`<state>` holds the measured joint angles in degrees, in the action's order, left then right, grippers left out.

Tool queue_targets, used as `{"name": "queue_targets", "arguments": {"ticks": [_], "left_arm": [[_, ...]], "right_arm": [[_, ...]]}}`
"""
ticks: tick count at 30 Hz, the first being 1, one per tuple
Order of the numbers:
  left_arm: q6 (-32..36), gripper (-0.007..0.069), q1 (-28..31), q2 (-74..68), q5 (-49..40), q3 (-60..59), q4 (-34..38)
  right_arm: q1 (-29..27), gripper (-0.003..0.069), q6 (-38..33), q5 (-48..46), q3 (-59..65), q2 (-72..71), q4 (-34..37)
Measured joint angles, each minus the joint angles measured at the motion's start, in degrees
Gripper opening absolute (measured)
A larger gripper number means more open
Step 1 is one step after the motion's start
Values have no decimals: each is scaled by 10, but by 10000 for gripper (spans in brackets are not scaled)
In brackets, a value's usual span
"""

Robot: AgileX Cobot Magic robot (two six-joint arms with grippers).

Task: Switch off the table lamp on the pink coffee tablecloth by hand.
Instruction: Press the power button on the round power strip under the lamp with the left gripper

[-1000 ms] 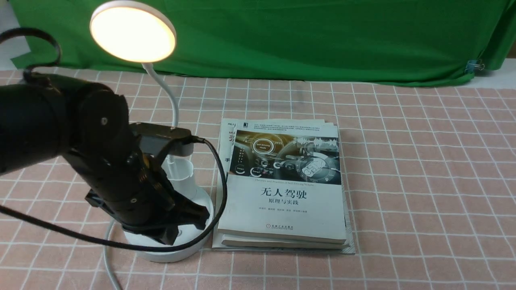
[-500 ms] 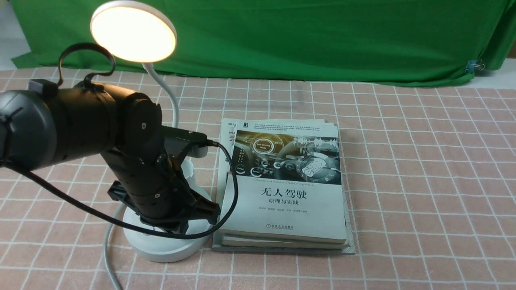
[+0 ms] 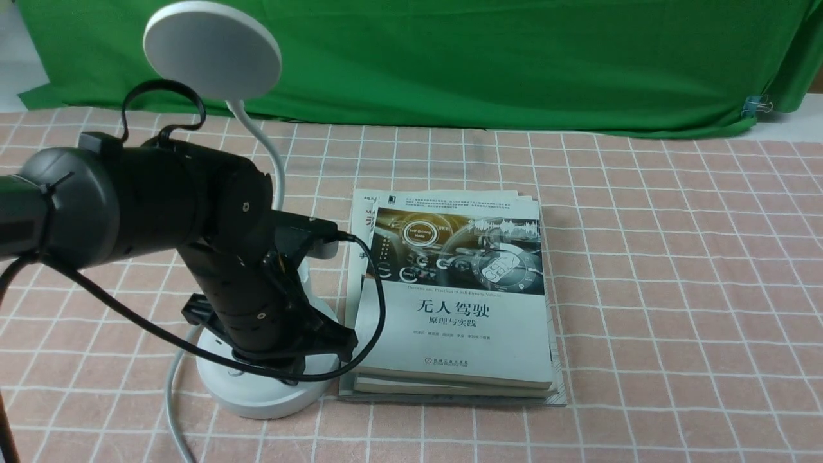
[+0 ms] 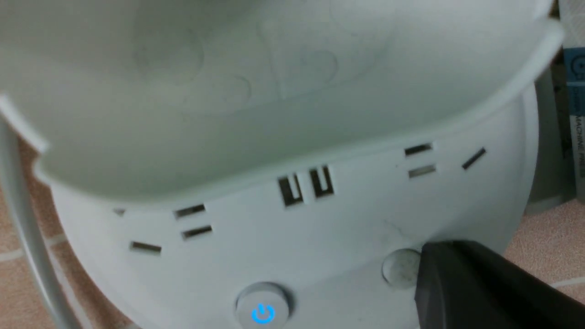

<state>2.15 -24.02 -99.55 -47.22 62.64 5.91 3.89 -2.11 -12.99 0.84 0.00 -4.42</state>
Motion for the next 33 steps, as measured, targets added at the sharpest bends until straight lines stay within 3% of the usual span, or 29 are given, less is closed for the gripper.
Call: {"name": "queue_targets", "arguments": {"ticks": [9, 21, 33], "left_arm": [[-10, -8, -1, 58, -6, -3, -14], [-12, -8, -1, 1, -1, -1, -23], [-18, -8, -1, 52, -21, -3, -30]], "right_arm": [[0, 240, 0, 0, 0, 0, 0], [0, 240, 0, 0, 0, 0, 0], [0, 240, 0, 0, 0, 0, 0]]}}
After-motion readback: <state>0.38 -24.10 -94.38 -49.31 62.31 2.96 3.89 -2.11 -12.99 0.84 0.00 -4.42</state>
